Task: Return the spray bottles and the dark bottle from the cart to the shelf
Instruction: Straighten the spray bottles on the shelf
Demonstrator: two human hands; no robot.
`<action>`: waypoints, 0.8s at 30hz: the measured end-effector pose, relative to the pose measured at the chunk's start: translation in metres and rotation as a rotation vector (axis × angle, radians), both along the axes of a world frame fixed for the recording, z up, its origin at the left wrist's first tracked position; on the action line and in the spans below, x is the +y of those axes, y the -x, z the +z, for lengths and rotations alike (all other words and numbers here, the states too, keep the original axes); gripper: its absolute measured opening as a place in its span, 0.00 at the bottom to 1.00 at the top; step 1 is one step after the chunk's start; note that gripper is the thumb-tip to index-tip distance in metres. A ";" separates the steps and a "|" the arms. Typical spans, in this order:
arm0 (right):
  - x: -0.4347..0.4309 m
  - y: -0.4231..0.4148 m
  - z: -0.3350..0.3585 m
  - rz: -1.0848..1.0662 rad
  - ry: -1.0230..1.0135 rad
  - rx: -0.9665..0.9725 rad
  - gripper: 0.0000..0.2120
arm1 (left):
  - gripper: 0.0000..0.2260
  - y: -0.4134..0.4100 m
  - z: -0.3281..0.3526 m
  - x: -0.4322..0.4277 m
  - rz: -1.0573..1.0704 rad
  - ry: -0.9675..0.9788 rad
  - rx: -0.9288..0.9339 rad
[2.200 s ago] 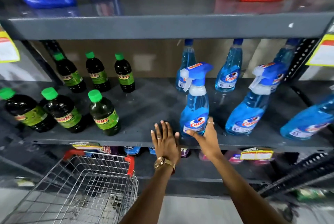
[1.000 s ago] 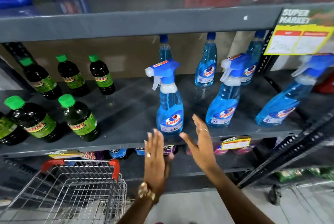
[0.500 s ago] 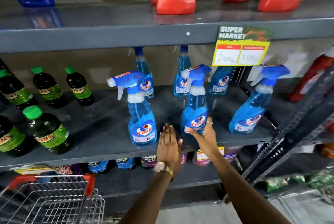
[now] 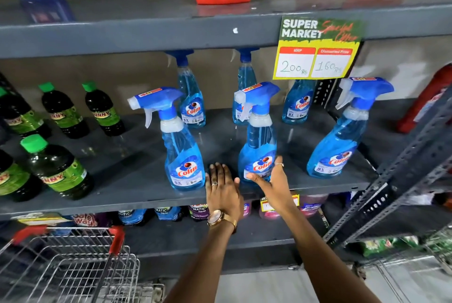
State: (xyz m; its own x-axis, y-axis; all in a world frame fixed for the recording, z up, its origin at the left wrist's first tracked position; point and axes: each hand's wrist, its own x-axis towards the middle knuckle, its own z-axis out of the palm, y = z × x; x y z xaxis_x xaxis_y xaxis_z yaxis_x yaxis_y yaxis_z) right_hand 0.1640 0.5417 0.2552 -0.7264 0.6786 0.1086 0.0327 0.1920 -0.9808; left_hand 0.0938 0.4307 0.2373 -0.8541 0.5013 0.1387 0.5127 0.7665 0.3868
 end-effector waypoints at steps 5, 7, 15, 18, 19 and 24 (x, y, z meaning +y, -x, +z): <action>0.002 -0.001 -0.002 0.016 0.019 0.015 0.25 | 0.24 0.000 0.000 -0.001 -0.025 0.025 -0.026; 0.003 -0.002 -0.001 0.024 0.024 0.007 0.26 | 0.24 0.002 0.000 -0.001 -0.038 0.039 -0.030; 0.005 -0.001 -0.005 0.034 0.010 -0.012 0.26 | 0.24 0.003 -0.001 -0.001 -0.045 0.067 -0.032; 0.005 0.000 -0.006 0.031 0.012 -0.006 0.26 | 0.24 0.003 -0.002 -0.002 -0.048 0.073 -0.020; 0.005 0.000 -0.005 0.031 0.009 -0.002 0.26 | 0.24 0.003 -0.002 -0.003 -0.050 0.074 -0.025; 0.004 0.000 -0.004 0.023 0.006 -0.014 0.26 | 0.25 0.005 -0.001 -0.003 -0.069 0.074 -0.037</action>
